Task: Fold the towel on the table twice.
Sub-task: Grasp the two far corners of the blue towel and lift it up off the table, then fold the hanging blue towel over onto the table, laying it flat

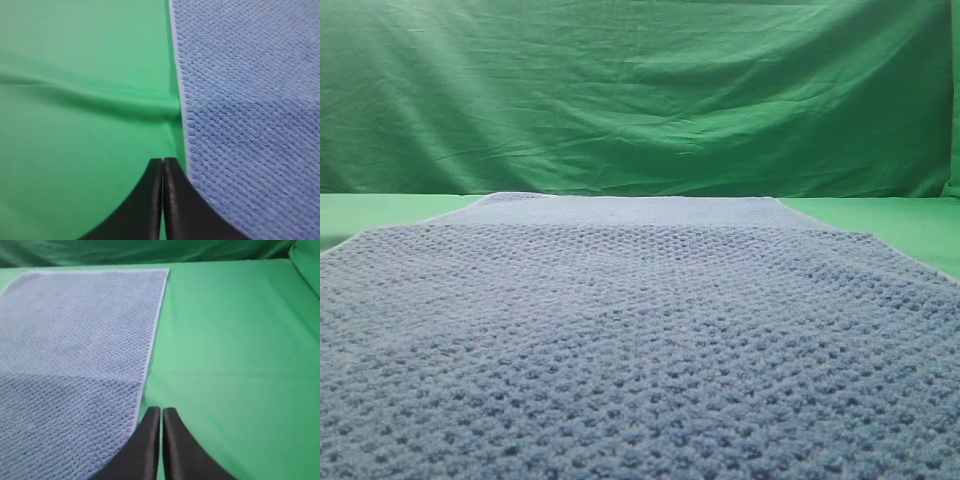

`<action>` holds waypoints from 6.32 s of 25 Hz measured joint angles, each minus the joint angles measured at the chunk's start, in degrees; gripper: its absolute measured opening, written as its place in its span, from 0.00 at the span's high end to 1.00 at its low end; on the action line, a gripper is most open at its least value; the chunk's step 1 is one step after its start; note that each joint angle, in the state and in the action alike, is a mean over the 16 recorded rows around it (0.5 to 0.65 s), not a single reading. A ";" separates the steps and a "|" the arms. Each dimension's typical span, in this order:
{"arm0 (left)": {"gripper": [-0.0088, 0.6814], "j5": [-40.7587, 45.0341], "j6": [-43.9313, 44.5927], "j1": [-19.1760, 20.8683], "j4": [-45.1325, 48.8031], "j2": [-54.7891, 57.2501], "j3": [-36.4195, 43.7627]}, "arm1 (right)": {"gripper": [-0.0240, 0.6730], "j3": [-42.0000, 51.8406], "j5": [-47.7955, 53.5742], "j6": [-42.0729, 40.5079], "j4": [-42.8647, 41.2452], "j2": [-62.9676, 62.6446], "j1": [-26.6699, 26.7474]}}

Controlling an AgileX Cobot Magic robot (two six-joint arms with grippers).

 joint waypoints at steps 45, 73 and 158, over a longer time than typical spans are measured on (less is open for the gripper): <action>0.16 11.40 -2.31 -7.05 5.04 44.04 -33.16 | 0.09 -39.14 13.28 -1.36 2.83 63.27 5.09; 0.56 13.13 -0.69 -7.05 -2.98 49.69 -33.85 | 0.36 -39.74 10.29 -3.21 2.49 67.82 6.00; 0.99 15.58 13.93 -1.84 -15.87 42.12 -63.11 | 0.97 -73.76 11.99 -23.49 10.84 59.88 5.15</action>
